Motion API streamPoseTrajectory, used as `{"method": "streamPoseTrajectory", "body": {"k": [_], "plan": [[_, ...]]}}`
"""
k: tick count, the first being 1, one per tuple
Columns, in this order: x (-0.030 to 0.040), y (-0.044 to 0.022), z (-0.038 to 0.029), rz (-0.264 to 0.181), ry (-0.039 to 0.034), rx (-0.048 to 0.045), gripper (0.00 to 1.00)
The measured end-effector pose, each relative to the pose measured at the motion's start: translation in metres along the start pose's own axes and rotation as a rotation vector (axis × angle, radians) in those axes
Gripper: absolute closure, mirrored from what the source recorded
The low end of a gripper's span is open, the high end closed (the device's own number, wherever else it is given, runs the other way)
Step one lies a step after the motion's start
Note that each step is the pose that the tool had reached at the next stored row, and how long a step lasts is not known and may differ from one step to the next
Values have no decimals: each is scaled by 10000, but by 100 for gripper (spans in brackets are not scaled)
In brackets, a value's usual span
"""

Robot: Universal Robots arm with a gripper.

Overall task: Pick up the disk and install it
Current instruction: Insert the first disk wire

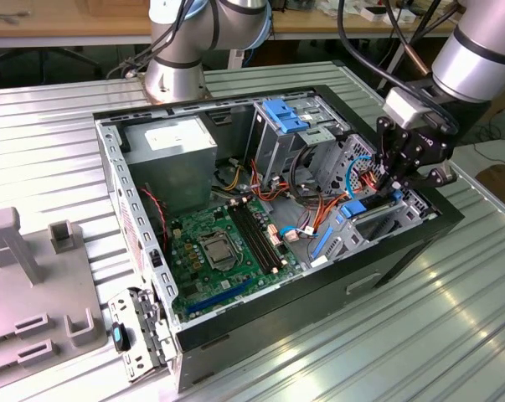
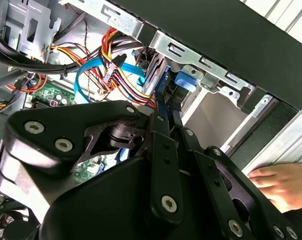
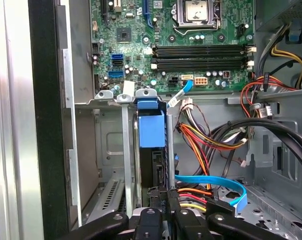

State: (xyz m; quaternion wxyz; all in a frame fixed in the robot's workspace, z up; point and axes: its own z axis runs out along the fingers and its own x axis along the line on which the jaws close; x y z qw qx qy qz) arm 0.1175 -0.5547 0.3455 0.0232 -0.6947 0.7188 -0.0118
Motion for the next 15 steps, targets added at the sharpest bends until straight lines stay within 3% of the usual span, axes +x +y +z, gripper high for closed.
{"method": "streamPoseTrajectory", "body": {"k": [15], "plan": [[1, 2, 50, -28, -2, 0, 84]]}}
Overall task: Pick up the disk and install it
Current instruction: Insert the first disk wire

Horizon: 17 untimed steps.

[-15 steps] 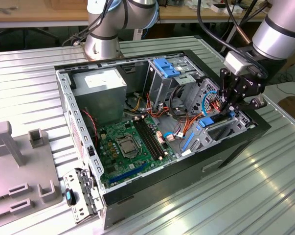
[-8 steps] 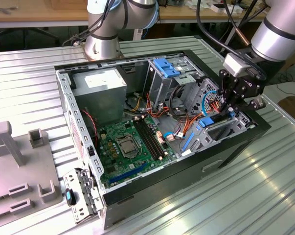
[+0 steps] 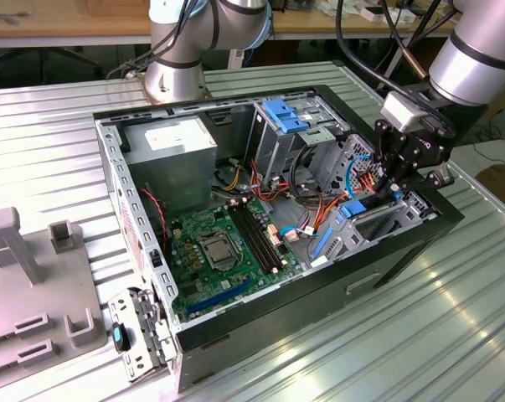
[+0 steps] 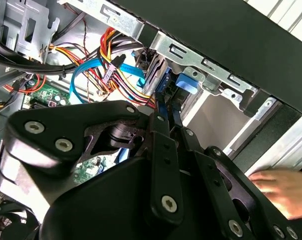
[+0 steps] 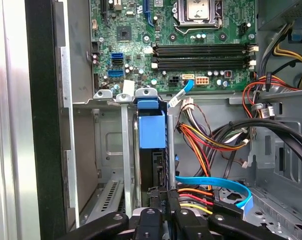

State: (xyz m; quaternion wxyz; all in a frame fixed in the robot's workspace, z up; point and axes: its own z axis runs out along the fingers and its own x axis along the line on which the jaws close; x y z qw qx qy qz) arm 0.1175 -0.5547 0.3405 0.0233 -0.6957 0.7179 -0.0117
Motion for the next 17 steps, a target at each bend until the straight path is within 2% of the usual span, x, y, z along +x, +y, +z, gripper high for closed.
{"method": "streamPoseTrajectory", "body": {"k": [4, 5, 9, 11, 13, 14, 17], "plan": [[0, 0, 0, 0, -9, 0, 82], [-1, -1, -15, 0, -2, 0, 76], [-1, -4, -72, 0, -1, 0, 76], [-1, -4, -74, 0, -5, 0, 76], [-1, -4, -81, 0, 0, 1, 78], [-2, -4, -85, 0, -1, 1, 89], [-1, -4, -86, 0, -3, 0, 89]]}}
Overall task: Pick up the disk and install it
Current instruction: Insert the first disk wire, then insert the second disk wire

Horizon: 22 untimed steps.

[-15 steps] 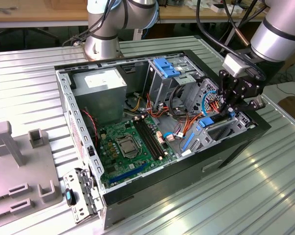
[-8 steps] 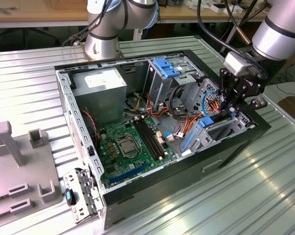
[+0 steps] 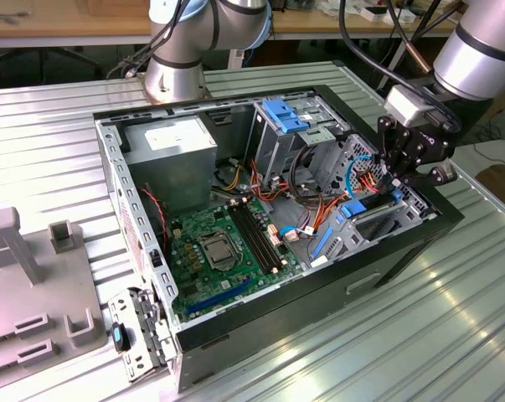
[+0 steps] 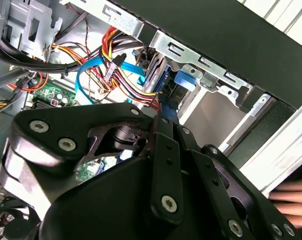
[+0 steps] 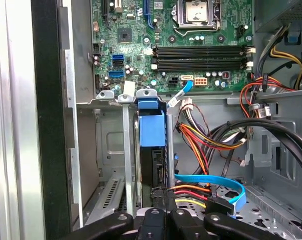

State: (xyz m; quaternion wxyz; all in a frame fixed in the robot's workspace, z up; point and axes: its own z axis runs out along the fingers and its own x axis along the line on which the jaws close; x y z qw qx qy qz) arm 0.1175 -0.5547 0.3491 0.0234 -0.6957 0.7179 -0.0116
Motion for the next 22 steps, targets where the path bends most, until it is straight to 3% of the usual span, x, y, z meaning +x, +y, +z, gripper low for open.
{"method": "streamPoseTrajectory", "body": {"k": [13, 22], "plan": [[0, 0, -7, 0, 1, 0, 89], [-4, -6, -114, 0, 6, 0, 89]]}}
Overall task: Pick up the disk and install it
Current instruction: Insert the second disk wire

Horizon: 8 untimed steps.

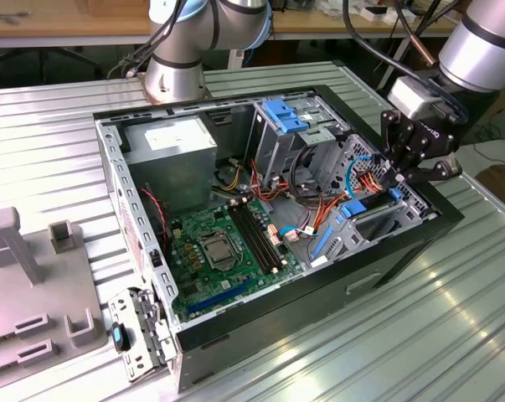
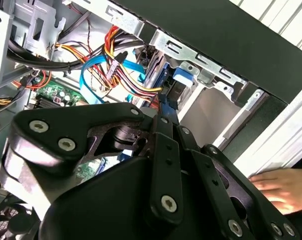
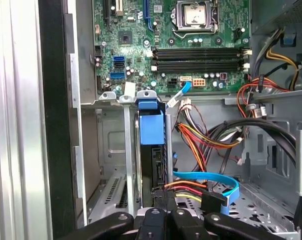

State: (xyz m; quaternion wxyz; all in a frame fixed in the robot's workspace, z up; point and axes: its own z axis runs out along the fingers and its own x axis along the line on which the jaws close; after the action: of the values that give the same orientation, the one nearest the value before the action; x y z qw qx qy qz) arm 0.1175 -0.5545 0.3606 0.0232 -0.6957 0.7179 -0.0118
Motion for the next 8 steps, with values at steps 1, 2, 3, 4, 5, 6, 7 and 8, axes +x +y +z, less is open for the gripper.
{"method": "streamPoseTrajectory", "body": {"k": [1, 2, 3, 4, 5, 6, 7, 8], "plan": [[0, -2, -37, 0, 2, -2, 89], [-1, -3, -71, 0, 0, -10, 89], [-2, -6, -110, 0, 2, -30, 89], [-2, -7, -134, 0, 2, -56, 89], [-2, -8, -157, 1, 1, -74, 89], [-3, -9, -187, 1, 4, -93, 89], [-4, -10, -202, 1, 4, -115, 89], [-5, -11, -209, 1, 5, -195, 89]]}}
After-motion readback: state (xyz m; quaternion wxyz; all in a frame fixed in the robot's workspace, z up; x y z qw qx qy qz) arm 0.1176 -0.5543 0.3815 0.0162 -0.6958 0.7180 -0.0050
